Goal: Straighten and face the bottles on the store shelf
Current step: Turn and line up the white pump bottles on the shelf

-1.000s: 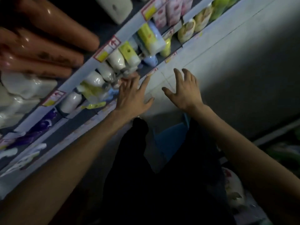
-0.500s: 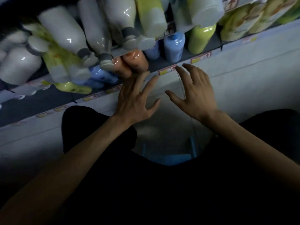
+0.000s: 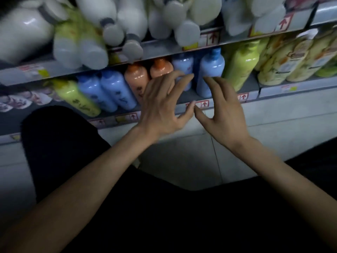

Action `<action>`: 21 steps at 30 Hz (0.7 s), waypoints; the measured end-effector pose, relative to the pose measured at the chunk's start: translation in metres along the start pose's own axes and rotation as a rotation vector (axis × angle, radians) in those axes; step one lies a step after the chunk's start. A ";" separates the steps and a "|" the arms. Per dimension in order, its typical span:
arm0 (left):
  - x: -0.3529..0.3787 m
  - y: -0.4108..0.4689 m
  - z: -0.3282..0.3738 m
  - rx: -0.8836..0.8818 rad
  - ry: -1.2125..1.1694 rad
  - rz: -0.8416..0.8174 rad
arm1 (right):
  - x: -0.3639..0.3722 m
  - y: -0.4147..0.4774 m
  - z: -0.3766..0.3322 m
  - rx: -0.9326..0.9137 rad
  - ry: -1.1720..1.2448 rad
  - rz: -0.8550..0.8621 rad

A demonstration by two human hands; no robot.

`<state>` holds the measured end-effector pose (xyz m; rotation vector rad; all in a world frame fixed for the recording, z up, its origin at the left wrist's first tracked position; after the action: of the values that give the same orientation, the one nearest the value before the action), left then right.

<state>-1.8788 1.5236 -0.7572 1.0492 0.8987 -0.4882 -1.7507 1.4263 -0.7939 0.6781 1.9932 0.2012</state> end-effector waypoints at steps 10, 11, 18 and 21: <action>-0.090 -0.056 -0.030 -0.225 0.067 0.092 | -0.023 -0.016 -0.077 -0.045 -0.052 -0.004; -0.098 -0.056 -0.035 -0.228 0.073 0.105 | -0.026 -0.011 -0.083 -0.058 -0.067 -0.009; -0.142 -0.065 -0.051 -0.260 0.062 0.175 | -0.049 0.026 -0.143 -0.188 -0.145 -0.033; -0.164 -0.069 -0.066 -0.296 0.057 0.201 | -0.057 0.043 -0.175 -0.262 -0.186 -0.052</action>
<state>-2.0474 1.5420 -0.6725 0.8728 0.8743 -0.1519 -1.8631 1.4556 -0.6446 0.4591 1.7653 0.3483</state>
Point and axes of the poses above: each hand's wrist, its own y-axis towards the middle knuckle, its own x-axis out of the palm, z = x × y, the point moved 7 cm from there along y, towards the middle knuckle, and after that the axes turned 2 degrees about -x, right-handed, at the moved point
